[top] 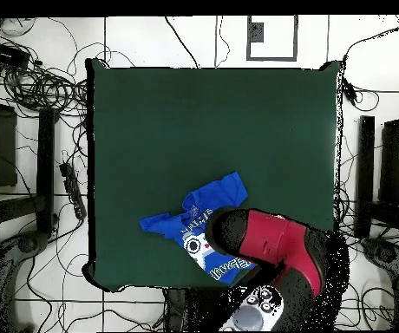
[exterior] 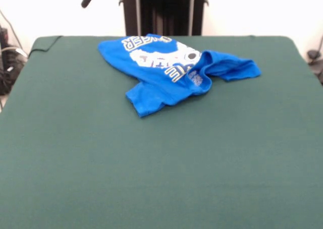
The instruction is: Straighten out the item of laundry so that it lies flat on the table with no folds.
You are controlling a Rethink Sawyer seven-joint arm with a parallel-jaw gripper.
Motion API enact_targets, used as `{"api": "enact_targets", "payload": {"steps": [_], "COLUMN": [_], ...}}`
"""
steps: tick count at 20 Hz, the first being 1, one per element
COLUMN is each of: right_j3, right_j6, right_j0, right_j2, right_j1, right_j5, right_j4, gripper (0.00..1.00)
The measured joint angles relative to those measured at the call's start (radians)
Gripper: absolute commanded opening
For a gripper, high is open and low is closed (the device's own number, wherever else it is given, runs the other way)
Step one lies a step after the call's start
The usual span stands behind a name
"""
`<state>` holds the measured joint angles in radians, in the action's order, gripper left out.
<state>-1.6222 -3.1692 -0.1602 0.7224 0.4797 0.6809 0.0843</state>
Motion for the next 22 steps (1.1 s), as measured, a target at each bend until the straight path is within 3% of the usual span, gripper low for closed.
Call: {"api": "enact_targets", "payload": {"steps": [9, 22], "right_j3": [0.043, 0.137], "right_j6": [0.0, 0.0], "right_j0": [-0.071, -0.195], "right_j2": [-0.011, -0.011], "right_j1": [0.009, -0.166], "right_j5": [0.079, 0.079], "right_j4": [-0.013, -0.128], "gripper": [1.0, 1.0]}}
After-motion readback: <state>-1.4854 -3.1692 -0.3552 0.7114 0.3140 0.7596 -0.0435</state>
